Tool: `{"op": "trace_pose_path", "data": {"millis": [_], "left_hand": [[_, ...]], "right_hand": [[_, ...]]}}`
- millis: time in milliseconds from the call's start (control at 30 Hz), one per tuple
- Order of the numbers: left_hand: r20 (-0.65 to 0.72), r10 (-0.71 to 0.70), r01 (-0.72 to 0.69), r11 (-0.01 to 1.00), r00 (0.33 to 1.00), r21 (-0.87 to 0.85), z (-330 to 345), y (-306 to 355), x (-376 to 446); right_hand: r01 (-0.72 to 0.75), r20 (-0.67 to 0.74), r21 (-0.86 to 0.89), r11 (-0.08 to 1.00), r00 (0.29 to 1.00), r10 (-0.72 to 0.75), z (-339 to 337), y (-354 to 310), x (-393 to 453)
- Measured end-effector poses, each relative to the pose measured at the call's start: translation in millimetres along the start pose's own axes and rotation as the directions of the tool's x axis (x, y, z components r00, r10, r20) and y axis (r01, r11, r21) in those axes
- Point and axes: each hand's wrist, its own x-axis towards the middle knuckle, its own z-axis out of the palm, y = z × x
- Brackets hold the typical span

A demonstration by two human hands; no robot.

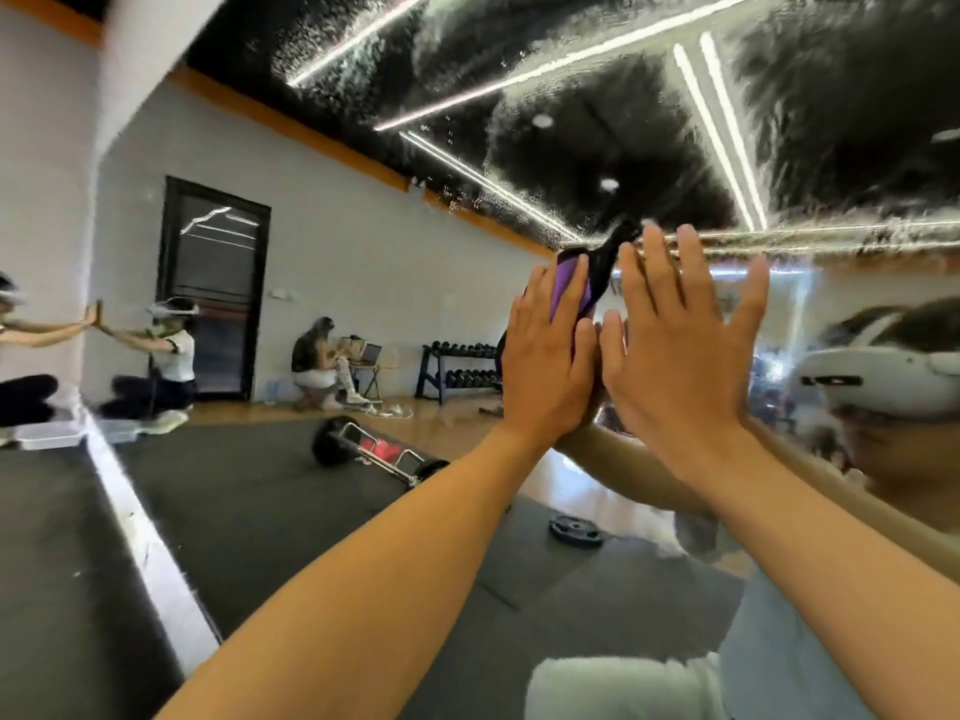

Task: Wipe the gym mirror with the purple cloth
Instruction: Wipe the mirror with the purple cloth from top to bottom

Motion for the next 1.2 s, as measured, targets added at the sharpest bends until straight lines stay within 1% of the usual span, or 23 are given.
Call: {"op": "trace_pose_path", "data": {"millis": [67,200,300,400,533,633,700,833,900,933,1000,1067,1100,1133,1200], "left_hand": [[-0.006,0.017,-0.017,1.000,1.000,-0.024,-0.4,-1.4,0.0],[0.004,0.101,-0.101,0.995,0.995,-0.028,1.6,-16.3,7.6],[0.028,0.214,-0.212,0.976,0.976,-0.054,-0.3,-29.8,16.5],[0.043,0.335,-0.331,0.940,0.941,-0.084,-9.5,-47.8,44.1],[0.048,0.403,-0.397,0.913,0.914,-0.099,-23.1,-71.7,115.1],[0.071,0.449,-0.443,0.893,0.891,-0.082,-30.3,-99.0,173.4],[0.083,0.438,-0.431,0.898,0.895,-0.083,-36.4,-116.1,207.4],[0.085,0.398,-0.391,0.917,0.914,-0.082,-48.1,-145.7,260.2],[0.081,0.338,-0.332,0.940,0.937,-0.082,-53.4,-164.0,284.8],[0.070,0.277,-0.272,0.960,0.958,-0.074,-55.9,-174.9,296.6],[0.044,0.121,-0.119,0.991,0.992,-0.054,-62.1,-199.1,314.4],[0.016,-0.036,0.037,0.998,0.999,-0.050,-69.3,-227.5,324.7],[0.009,-0.133,0.133,0.990,0.991,-0.054,-72.9,-241.8,327.9],[-0.001,-0.249,0.249,0.967,0.968,-0.061,-76.2,-254.2,331.5],[-0.042,-0.495,0.490,0.867,0.868,-0.094,-79.9,-266.9,333.7]], "right_hand": [[0.003,0.000,-0.034,0.999,1.000,-0.003,4.6,-3.8,3.0],[0.013,-0.002,-0.027,1.000,1.000,-0.013,6.0,-5.1,4.9],[-0.014,-0.006,-0.069,0.998,1.000,0.013,6.8,-7.0,6.5],[-0.060,-0.045,-0.067,0.996,0.997,0.057,12.1,-21.9,23.2],[-0.096,-0.086,-0.013,0.995,0.992,0.095,18.4,-44.3,79.5],[-0.107,-0.087,-0.027,0.994,0.991,0.104,22.5,-64.9,133.8],[-0.097,-0.078,-0.024,0.995,0.992,0.095,23.7,-75.3,171.9],[-0.054,-0.011,-0.054,0.997,0.999,0.053,23.7,-93.0,239.9],[-0.038,0.013,-0.068,0.997,0.999,0.039,22.1,-99.2,268.2],[-0.029,0.023,-0.070,0.997,0.999,0.031,20.9,-100.9,282.0],[-0.010,0.055,-0.070,0.998,0.998,0.013,16.9,-101.8,306.4],[0.013,0.091,-0.080,0.997,0.996,-0.006,14.9,-102.7,324.7],[0.034,0.110,-0.084,0.996,0.994,-0.025,15.0,-104.1,330.5],[0.073,0.126,-0.086,0.994,0.990,-0.062,16.0,-106.3,335.2],[0.192,0.168,-0.094,0.977,0.970,-0.174,17.3,-108.7,342.7]]}}
